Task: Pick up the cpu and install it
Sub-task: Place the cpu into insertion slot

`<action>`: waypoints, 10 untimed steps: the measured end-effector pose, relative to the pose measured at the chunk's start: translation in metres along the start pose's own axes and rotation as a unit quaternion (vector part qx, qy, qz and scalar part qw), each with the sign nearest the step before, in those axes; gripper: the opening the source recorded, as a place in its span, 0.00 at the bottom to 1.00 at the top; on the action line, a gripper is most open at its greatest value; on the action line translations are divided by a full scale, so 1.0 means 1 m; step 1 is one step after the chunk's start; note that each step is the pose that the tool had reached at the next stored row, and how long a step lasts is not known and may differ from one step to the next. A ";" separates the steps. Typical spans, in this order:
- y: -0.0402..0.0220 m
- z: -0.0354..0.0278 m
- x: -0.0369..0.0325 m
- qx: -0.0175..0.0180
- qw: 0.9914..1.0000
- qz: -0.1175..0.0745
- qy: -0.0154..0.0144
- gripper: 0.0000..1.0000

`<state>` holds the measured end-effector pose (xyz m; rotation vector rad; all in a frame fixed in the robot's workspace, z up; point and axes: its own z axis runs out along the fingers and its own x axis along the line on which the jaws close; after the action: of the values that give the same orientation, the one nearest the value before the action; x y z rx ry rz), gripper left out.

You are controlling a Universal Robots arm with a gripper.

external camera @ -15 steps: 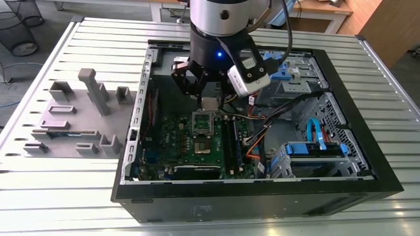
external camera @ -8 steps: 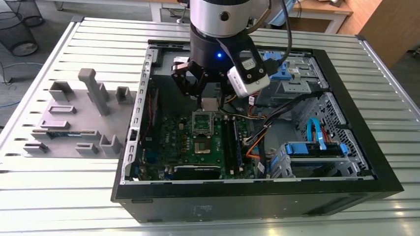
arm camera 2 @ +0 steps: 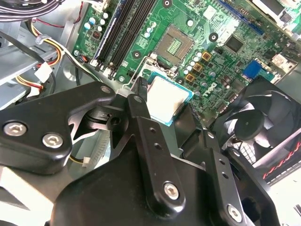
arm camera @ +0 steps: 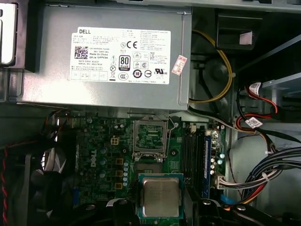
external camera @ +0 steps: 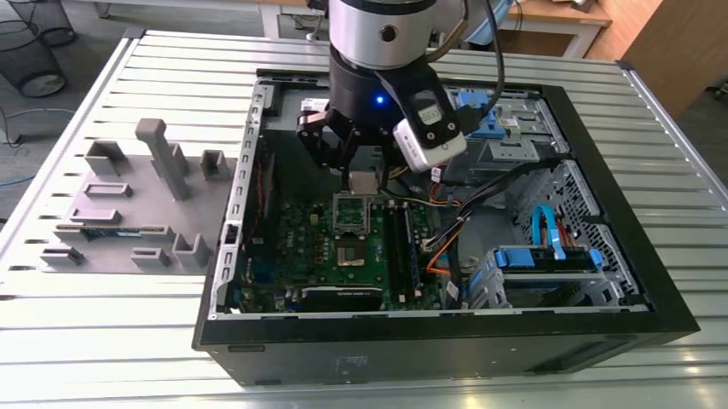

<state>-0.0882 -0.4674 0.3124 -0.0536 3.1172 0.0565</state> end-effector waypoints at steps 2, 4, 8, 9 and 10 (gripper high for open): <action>0.0000 0.0010 0.0000 0.000 1.000 0.000 0.000 0.47; -0.0001 0.0019 0.0000 0.000 1.000 0.000 0.000 0.47; -0.0001 0.0036 0.0001 0.000 1.000 0.000 0.000 0.47; -0.0001 0.0041 0.0001 0.000 1.000 0.000 0.000 0.47; -0.0001 0.0045 0.0001 0.000 1.000 0.000 0.000 0.47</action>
<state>-0.0882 -0.4674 0.3079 -0.0536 3.1172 0.0565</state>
